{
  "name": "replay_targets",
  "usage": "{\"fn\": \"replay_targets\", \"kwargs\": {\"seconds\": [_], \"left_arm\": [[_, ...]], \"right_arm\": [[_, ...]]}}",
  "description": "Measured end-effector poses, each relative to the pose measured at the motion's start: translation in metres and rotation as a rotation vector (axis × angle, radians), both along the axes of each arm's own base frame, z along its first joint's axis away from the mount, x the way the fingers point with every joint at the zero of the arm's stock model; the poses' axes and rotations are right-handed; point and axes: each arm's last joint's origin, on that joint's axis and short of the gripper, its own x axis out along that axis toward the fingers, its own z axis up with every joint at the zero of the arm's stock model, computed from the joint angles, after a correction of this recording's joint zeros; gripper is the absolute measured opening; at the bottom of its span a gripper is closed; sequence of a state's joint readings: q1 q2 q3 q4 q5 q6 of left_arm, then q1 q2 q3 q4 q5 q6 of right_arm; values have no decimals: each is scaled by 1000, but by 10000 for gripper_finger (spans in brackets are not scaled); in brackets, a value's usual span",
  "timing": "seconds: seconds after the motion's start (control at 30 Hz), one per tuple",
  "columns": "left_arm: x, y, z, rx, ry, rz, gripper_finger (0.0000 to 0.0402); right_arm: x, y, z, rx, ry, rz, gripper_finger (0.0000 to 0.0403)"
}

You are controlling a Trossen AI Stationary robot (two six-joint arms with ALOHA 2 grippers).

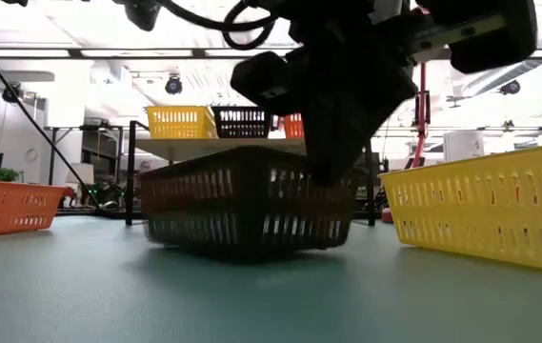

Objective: Stack baskets on shelf by color
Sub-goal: Stack the left black bin on top of the black bin on the shelf

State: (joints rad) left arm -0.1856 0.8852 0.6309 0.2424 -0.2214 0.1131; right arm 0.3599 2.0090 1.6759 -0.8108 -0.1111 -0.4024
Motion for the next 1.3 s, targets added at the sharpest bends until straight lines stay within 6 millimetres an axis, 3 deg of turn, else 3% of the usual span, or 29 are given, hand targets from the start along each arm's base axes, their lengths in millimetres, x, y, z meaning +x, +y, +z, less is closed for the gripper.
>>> {"fn": "replay_targets", "kwargs": {"seconds": [0.2, 0.33, 0.53, 0.83, 1.03, 1.3], "left_arm": [[-1, 1, 1, 27, -5, 35, 0], [-8, 6, 7, 88, -30, 151, 0], [-32, 15, 21, 142, -81, 323, 0], [-60, 20, 7, 117, -128, 316, 0], [-68, 20, -1, 56, -152, 291, 0], [-71, 21, -1, 42, -165, 288, 0]], "right_arm": [[4, 2, 20, 15, -10, -27, 14], [5, 2, 44, 18, 6, -75, 13], [2, -1, 91, -25, -8, -199, 13], [-7, -14, 167, -91, -177, -410, 13], [-5, -49, 192, -105, -299, -545, 13], [7, -117, 195, -157, -313, -661, 12]]}}
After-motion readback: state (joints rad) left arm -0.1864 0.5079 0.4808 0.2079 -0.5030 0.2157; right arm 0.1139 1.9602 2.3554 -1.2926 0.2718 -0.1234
